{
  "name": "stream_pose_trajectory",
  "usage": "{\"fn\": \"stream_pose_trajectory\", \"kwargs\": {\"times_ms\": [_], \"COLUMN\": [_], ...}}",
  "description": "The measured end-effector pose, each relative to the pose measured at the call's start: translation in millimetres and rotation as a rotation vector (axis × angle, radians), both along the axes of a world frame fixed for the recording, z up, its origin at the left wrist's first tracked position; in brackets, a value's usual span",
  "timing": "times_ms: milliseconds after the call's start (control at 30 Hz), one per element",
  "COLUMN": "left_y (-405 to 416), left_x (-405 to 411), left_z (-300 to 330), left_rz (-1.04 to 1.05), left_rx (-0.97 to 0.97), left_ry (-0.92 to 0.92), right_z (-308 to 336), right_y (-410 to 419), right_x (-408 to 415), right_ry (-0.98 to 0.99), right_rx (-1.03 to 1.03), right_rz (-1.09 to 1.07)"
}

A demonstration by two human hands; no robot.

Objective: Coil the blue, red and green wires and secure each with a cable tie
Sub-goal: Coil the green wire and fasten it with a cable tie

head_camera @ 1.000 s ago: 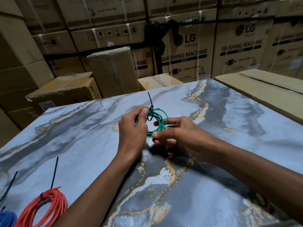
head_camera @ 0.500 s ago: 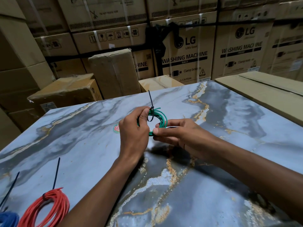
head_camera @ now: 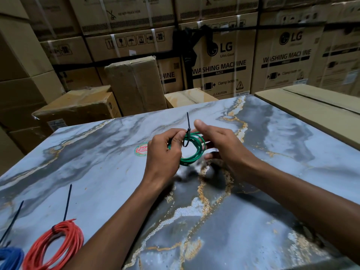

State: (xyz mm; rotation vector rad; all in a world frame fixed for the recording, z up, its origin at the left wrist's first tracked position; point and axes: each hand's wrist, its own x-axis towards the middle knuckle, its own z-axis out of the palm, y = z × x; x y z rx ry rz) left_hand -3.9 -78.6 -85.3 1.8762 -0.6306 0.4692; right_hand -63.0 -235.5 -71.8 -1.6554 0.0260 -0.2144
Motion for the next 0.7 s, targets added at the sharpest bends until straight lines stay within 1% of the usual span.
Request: {"fn": "stream_pose_trajectory", "kwargs": {"times_ms": [167,300,400,467,567,600,633,700], "left_y": [-4,-4,-6,-8,-9,-8,-7,-6], "left_x": [-4,-6,-10,-13,-12,-11,-11,-8], "left_z": [-3,-2,-3,-4,-2,-2,-2,-3], "left_rz": [-0.124,-0.151,-0.167,-0.172,-0.172,-0.164,-0.147,-0.108], "left_rx": [0.081,0.117,0.18,0.222,0.247,0.262,0.284,0.314], "left_ry": [0.022,0.018,0.01,-0.009,-0.004,0.006,0.017,0.044], "right_z": [-1,-2,-2,-1,2,3,4,7], "right_y": [-11,-19,-23,-28,-30,-28,-26,-22], "right_x": [5,9,11,9,5,4,3,2], "right_ry": [-0.089,-0.108,-0.135,-0.178,-0.336,-0.377,-0.397,-0.399], "right_rx": [0.105,0.072,0.06,-0.007,-0.274,-0.33,-0.34,-0.295], "right_rz": [-0.024,-0.046,-0.091,-0.137,-0.222,-0.235,-0.236,-0.202]}}
